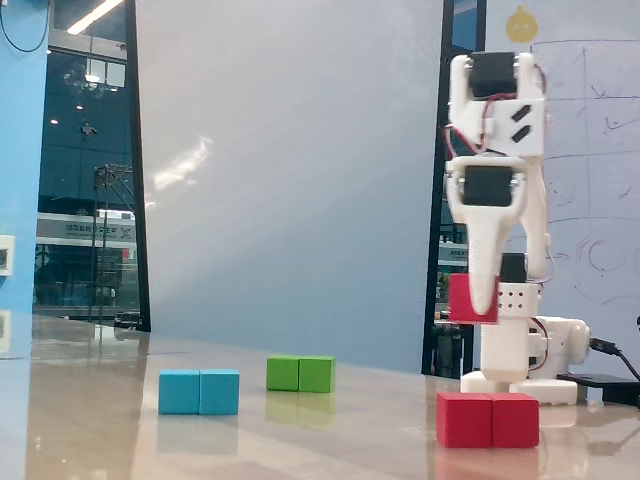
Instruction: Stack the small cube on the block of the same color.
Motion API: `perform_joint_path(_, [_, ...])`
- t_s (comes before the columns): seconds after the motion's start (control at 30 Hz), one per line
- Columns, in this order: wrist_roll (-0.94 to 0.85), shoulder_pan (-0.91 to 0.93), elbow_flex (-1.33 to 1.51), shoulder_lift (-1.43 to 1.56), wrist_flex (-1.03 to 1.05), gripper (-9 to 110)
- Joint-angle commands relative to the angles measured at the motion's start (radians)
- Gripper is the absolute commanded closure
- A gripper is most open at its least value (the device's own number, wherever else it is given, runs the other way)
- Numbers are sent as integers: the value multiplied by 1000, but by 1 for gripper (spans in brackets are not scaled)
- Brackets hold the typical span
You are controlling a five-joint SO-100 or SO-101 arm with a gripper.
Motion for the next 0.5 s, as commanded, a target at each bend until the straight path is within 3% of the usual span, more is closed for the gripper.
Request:
perform_joint_path(0.0, [-12,-48,-95,40,2,96])
perform_joint_path(0.47, [-12,-46,-89,-121,-44,96])
